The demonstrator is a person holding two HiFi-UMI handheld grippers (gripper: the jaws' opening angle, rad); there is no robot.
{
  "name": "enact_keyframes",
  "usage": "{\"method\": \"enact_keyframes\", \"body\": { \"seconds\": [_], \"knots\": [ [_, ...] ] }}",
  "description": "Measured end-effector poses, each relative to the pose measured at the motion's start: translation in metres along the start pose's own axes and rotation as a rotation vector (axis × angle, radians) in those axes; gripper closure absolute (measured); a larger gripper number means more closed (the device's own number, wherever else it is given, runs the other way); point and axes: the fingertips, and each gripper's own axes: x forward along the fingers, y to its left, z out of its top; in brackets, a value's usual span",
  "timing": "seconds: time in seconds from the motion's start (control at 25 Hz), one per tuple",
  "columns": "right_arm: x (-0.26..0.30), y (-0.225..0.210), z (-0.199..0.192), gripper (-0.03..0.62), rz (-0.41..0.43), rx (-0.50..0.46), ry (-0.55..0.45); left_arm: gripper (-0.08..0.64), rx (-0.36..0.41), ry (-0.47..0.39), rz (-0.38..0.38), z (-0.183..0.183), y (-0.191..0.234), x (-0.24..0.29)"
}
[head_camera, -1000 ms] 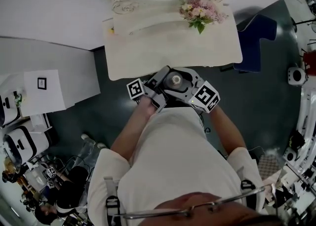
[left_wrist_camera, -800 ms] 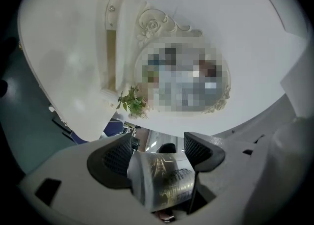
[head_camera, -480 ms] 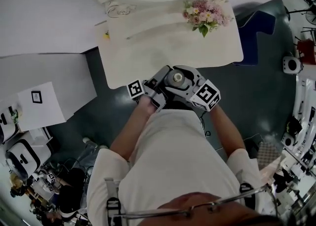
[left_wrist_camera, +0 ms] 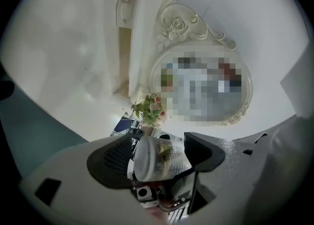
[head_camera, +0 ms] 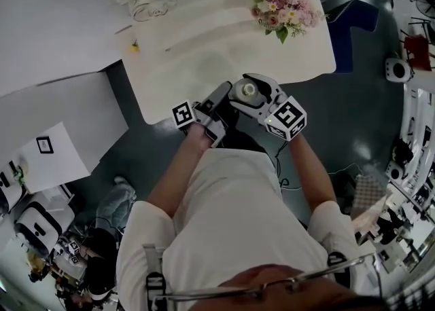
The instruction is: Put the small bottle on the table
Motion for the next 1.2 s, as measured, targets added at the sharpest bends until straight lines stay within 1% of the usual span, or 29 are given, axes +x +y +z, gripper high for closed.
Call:
{"method": "enact_keyframes", "body": {
  "seconds": [0.16,0.28,0.4,0.6,0.84,1.04,1.2],
  "knots": [
    [0.007,-0.023,-0.016,0.249,-0.061,0.047,-0.005,0.239,-0.018,-0.012,0.047,0.014,0.02,-0.008],
    [0.019,-0.041,-0.035,0.249,-0.096,0.062,0.01,0.239,-0.017,-0.016,0.073,0.023,0.028,-0.015],
    [0.032,-0.053,-0.055,0.249,-0.115,0.082,0.018,0.239,-0.019,-0.014,0.091,0.028,0.034,-0.022],
    [0.055,-0.073,-0.075,0.249,-0.155,0.114,0.01,0.239,-0.033,-0.012,0.111,0.038,0.045,-0.027],
    [0.079,-0.097,-0.112,0.249,-0.213,0.16,0.036,0.239,-0.035,-0.003,0.13,0.047,0.053,-0.026],
    [0.095,-0.116,-0.137,0.249,-0.275,0.128,0.083,0.239,-0.046,-0.007,0.147,0.061,0.064,-0.026],
    [0.103,-0.128,-0.15,0.249,-0.319,0.103,0.116,0.239,-0.049,0.005,0.161,0.065,0.069,-0.023]
  ]
}}
